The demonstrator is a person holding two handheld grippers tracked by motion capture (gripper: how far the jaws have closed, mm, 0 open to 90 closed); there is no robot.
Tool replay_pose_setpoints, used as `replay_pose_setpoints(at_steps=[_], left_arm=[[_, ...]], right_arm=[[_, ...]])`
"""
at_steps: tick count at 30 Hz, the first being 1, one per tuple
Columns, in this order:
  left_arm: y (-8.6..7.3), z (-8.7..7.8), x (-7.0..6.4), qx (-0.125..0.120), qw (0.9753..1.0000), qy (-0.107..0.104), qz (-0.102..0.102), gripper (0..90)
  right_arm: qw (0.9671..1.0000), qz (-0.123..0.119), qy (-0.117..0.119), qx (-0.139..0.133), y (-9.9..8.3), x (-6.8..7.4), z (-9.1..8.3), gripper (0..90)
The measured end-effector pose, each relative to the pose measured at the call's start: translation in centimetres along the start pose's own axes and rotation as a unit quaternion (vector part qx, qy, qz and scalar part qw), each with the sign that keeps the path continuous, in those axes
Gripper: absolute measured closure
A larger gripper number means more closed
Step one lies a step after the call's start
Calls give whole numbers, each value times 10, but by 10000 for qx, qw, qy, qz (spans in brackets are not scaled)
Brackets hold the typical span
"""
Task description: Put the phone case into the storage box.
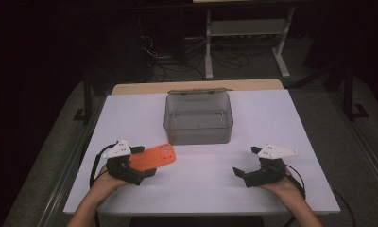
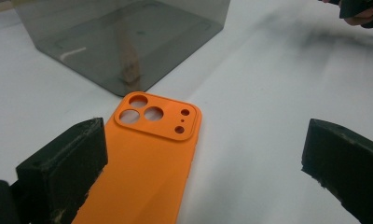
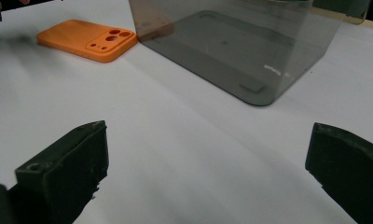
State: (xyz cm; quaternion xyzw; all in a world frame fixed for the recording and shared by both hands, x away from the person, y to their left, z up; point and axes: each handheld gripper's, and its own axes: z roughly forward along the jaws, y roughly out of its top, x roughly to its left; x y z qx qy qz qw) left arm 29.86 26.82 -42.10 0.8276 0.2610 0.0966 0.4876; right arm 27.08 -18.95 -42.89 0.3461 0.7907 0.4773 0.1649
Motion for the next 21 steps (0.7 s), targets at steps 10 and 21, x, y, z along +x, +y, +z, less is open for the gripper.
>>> replay_pose_setpoints(at_steps=[10,21], left_arm=[[2,-3,3,-32,10000,59,-56,0],[8,-3,8,-14,10000,79,-20,0]], right_arm=[[10000,7,24,-54,0,-1,0,0],[10000,-12,38,-31,1,0,0,0]])
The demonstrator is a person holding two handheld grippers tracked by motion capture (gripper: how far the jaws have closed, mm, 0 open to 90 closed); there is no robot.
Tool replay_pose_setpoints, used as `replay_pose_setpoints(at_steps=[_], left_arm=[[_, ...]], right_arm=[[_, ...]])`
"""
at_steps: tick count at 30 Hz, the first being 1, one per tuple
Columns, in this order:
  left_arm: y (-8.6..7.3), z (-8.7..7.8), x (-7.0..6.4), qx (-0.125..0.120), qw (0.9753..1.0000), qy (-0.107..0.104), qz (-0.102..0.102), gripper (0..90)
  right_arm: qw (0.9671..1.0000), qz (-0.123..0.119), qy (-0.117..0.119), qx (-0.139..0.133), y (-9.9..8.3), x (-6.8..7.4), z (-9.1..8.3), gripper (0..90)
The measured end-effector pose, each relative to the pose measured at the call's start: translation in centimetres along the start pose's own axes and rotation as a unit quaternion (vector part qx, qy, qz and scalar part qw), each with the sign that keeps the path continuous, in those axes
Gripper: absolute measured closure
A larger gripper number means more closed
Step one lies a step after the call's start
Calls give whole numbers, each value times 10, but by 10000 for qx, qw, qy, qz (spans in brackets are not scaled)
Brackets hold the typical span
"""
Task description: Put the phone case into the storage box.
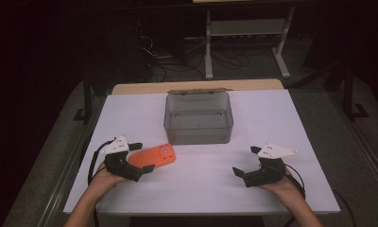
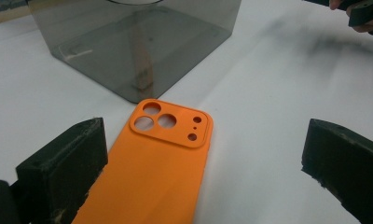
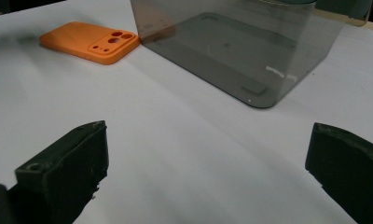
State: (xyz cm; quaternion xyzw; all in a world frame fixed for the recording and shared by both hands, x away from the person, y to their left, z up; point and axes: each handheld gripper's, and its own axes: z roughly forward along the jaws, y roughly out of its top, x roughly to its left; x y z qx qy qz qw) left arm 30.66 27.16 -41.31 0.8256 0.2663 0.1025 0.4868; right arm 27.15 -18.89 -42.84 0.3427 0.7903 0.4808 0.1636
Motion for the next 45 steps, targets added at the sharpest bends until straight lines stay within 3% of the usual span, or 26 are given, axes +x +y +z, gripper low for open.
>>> replay_pose_setpoints(at_steps=[19,45], left_arm=[[8,-1,13,37,9999,135,-6,0],[24,0,43,80,9993,352,-25,0]], right_arm=[[10000,36,-67,-24,0,-1,-2,0],[10000,58,-78,2,0,-2,0,0]])
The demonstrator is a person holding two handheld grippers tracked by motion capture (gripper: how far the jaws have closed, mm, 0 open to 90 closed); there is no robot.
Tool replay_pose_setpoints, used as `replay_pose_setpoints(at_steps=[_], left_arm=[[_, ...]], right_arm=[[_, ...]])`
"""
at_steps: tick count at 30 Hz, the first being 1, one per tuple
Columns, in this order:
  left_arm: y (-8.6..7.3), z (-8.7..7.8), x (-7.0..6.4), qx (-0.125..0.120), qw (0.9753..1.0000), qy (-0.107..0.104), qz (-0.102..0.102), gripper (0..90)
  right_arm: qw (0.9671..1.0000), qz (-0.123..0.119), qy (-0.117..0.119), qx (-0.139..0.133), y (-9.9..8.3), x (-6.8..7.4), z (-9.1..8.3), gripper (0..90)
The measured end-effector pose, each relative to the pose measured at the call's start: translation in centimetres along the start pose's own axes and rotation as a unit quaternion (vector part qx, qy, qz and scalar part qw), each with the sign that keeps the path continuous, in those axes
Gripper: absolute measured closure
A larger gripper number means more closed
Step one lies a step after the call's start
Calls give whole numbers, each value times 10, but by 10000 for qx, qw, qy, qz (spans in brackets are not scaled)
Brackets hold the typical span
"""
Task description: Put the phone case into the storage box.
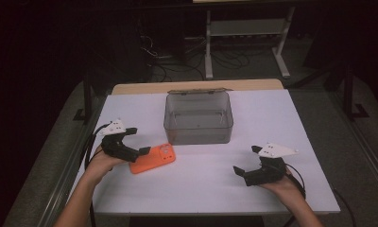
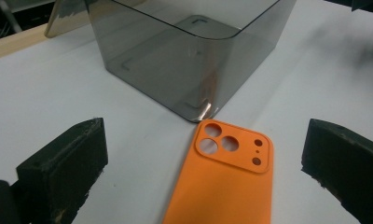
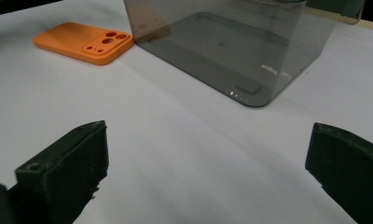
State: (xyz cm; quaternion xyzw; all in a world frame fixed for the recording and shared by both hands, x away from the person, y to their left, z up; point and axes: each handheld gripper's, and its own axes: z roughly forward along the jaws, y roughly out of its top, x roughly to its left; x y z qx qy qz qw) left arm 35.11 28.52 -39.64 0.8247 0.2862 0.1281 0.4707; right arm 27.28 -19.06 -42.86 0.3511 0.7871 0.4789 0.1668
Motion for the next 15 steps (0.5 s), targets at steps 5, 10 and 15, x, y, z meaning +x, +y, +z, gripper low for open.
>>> replay_pose_setpoints(at_steps=[5,10,15], left_arm=[[2,1,6,-24,10000,31,-41,0],[2,4,12,-48,9999,96,-66,0],[0,5,15,-68,9998,152,-115,0]], right_arm=[[10000,6,-8,0,0,0,0,0],[10000,3,-1,6,0,0,0,0],[10000,-2,-5,12,0,-1,0,0]])
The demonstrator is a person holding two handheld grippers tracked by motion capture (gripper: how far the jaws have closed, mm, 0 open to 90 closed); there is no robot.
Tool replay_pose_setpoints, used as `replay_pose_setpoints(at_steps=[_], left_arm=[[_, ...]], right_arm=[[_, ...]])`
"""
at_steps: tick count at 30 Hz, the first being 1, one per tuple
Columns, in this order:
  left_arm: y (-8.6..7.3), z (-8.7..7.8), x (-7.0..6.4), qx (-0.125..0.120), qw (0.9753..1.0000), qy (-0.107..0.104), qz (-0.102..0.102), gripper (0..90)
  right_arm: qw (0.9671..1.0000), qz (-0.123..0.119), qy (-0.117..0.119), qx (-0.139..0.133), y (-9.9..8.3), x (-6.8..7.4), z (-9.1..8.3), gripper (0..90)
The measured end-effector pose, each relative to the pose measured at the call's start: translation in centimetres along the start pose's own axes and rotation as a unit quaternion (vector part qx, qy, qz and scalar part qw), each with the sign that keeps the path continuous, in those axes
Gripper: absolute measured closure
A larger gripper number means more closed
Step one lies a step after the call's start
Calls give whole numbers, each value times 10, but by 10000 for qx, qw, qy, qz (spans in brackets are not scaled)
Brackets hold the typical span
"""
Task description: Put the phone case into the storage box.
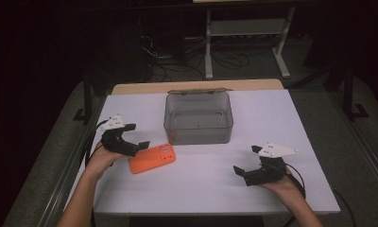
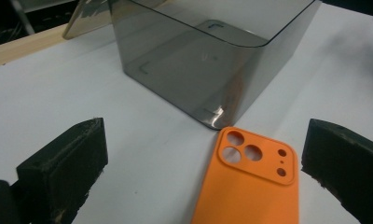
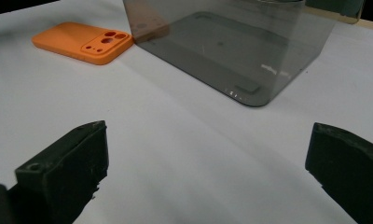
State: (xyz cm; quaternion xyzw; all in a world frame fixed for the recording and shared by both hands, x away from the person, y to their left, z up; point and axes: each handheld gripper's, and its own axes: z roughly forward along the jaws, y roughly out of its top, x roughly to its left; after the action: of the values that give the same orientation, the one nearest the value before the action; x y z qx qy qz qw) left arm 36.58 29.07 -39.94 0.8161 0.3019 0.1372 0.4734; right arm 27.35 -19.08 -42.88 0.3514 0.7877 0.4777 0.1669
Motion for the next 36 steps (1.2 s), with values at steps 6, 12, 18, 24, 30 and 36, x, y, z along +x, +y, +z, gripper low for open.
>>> replay_pose_setpoints(at_steps=[6,12,18,24,30,36], left_arm=[[-2,1,6,17,10000,42,-78,0],[-4,1,11,115,9997,172,-122,88],[-6,-1,14,341,9989,295,-95,252],[-8,-3,17,564,9973,461,-55,415],[-12,-1,20,839,9951,526,-30,636],[-15,1,21,1094,9926,524,-40,837]], right_arm=[[10000,-21,7,5,0,0,0,0],[10000,-29,15,1,0,1,0,0],[10000,-37,18,-1,0,1,0,0],[10000,-42,19,-4,0,1,0,0],[10000,-42,17,1,0,1,0,0],[10000,-45,14,-2,0,1,0,0]])
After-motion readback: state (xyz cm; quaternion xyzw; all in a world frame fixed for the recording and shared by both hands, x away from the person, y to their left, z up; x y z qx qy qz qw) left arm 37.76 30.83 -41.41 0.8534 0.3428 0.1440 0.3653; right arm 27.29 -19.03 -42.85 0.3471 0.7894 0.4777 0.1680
